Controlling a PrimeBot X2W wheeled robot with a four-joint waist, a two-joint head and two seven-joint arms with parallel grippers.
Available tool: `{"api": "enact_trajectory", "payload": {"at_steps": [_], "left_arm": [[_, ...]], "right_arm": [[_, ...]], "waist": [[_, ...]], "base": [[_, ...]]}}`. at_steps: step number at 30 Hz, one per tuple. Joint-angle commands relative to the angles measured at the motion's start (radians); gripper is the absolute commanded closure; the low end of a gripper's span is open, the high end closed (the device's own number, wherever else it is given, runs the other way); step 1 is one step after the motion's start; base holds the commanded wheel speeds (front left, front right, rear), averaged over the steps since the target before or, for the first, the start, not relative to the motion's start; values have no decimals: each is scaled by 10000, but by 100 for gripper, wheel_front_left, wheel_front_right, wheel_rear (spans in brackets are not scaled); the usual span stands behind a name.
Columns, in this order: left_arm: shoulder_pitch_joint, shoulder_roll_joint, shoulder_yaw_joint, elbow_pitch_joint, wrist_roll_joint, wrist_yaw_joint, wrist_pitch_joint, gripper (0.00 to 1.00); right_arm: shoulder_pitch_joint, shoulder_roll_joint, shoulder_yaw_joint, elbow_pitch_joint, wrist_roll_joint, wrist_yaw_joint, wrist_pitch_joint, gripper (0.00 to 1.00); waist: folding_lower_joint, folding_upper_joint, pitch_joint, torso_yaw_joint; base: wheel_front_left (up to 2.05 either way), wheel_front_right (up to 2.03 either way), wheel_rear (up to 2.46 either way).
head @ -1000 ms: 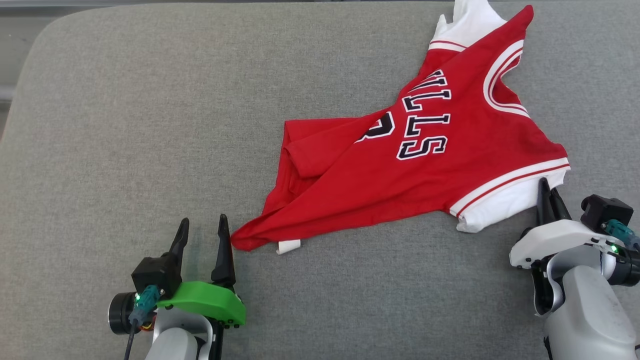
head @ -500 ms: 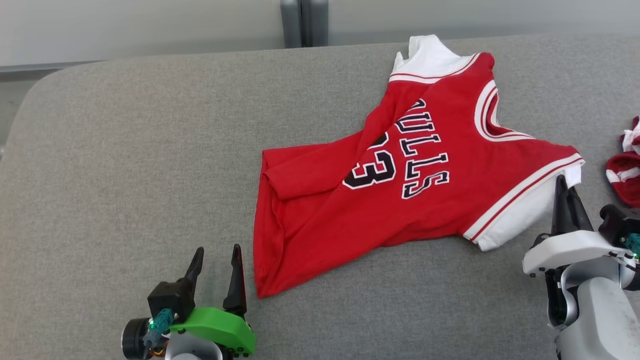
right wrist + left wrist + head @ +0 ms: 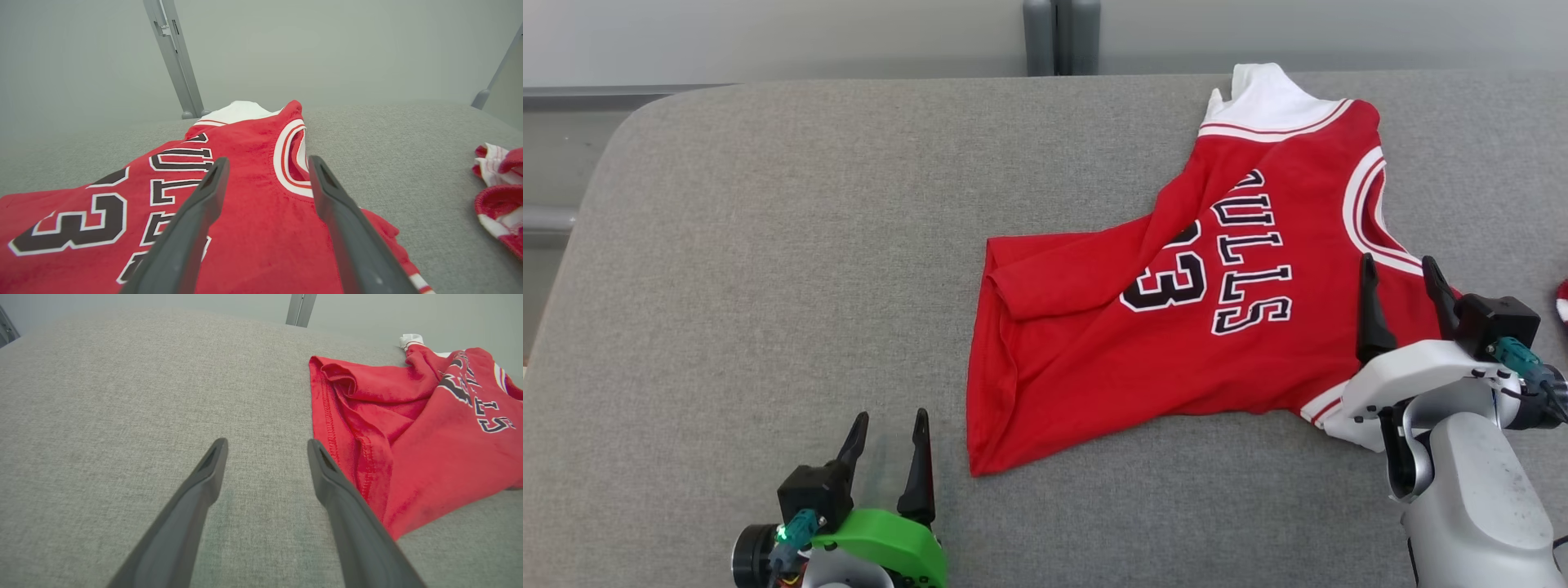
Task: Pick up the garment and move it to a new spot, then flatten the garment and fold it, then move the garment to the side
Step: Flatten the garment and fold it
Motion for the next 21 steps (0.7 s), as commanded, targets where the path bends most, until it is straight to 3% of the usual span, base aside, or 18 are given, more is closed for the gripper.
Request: {"api": "enact_trajectory", "payload": {"at_steps": [1, 13, 21], "left_arm": [[-51, 40, 35, -40, 80, 37, 1, 0], [316, 40, 82, -100, 71, -18, 3, 0], [340, 42, 42, -85, 58, -26, 2, 0]], "right_arm": [[-54, -30, -51, 74, -66, -16, -3, 0], [1123, -25, -577, 164, -60, -16, -3, 0], [1686, -27, 393, 560, -79, -13, -3, 0]], "waist": [[0, 0, 23, 139], [0, 0, -421, -434], [0, 0, -456, -610]], "base": [[0, 0, 0], [0, 0, 0], [0, 0, 0]]}}
